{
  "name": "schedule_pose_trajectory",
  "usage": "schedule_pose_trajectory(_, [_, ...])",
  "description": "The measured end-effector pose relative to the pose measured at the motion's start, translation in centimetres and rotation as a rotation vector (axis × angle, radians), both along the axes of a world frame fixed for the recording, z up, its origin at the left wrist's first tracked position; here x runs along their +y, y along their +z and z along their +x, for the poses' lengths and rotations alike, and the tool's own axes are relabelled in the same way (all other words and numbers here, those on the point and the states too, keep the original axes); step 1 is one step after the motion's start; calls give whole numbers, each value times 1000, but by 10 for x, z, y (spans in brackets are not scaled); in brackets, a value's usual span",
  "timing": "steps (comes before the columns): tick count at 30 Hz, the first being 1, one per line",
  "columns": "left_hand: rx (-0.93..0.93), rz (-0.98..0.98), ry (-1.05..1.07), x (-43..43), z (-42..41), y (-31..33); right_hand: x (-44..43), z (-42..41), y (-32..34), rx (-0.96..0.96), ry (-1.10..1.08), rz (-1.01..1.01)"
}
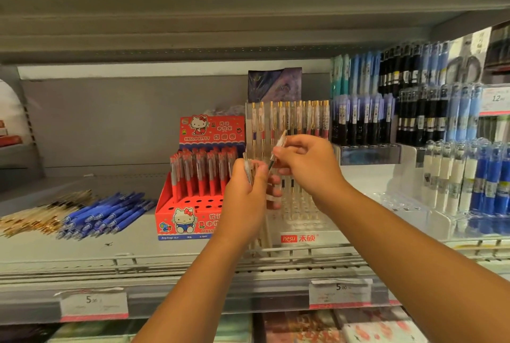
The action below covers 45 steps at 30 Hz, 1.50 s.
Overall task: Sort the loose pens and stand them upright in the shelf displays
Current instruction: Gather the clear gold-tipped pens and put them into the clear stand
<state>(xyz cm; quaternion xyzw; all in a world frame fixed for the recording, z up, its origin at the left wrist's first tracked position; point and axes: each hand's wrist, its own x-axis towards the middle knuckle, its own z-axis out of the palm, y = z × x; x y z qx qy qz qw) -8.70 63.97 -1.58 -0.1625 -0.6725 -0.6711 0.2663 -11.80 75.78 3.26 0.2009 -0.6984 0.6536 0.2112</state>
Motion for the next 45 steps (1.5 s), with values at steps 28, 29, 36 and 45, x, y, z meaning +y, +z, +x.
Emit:
schedule_pose_trajectory(28, [-31, 244, 38, -49, 15, 6, -28, -33, -19, 152, -115, 195])
schedule_pose_trajectory(29, [-33, 245, 42, -48, 15, 6, -29, -34, -20, 148, -131, 240])
schedule_pose_trajectory(36, [-13, 181, 36, -46, 17, 5, -30, -33, -27, 76, -175, 538])
schedule_pose_trajectory(45, [-33, 182, -68, -45, 19, 6, -21, -30, -17, 13, -229, 643])
